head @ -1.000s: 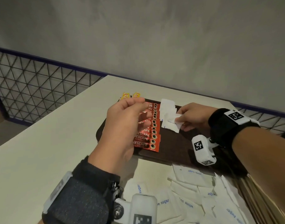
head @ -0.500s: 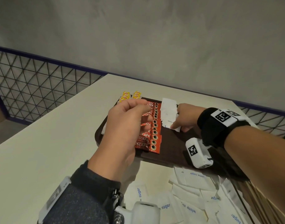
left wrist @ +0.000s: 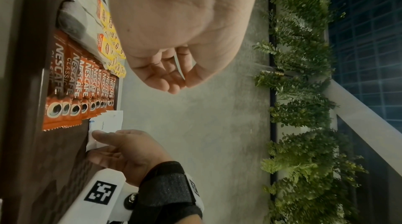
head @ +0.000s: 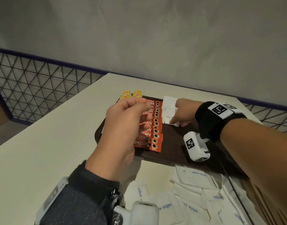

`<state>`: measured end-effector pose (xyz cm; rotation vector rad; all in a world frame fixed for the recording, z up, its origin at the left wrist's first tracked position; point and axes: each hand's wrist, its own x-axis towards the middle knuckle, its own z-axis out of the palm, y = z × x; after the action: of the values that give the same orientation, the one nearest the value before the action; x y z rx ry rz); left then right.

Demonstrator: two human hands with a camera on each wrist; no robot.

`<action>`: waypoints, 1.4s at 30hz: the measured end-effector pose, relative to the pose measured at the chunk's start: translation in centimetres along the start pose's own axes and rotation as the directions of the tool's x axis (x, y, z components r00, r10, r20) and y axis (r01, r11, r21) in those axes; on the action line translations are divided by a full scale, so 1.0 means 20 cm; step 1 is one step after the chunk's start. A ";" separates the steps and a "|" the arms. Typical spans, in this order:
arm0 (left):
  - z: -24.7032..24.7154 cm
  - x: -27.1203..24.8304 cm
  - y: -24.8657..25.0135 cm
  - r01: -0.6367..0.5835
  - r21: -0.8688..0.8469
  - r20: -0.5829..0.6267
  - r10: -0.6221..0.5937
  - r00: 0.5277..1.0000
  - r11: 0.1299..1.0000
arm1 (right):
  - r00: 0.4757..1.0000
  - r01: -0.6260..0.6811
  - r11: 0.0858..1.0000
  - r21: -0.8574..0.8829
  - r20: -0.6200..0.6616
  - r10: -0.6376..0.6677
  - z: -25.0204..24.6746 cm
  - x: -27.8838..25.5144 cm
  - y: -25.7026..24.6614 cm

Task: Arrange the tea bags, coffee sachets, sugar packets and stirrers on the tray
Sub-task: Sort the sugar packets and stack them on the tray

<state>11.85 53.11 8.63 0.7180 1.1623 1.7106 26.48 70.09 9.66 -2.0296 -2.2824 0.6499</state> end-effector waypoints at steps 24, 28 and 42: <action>-0.17 0.01 0.20 -0.127 -0.307 -0.223 0.059 0.973 0.943 | 0.583 0.812 0.524 -0.259 0.425 -0.693 0.34 -1.02 -0.03; -0.16 0.01 0.19 -0.115 -0.265 -0.205 0.060 0.977 0.957 | 0.619 0.785 0.553 -0.279 0.351 -0.703 0.31 -1.01 -0.03; -0.11 0.00 0.14 0.266 -0.407 0.101 -0.247 0.964 0.874 | 0.864 0.426 0.764 0.485 0.034 -0.503 0.20 -1.03 0.17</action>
<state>9.08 51.97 10.34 0.3180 0.7772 1.6289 31.81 49.51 10.21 -1.1674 -2.2813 1.1988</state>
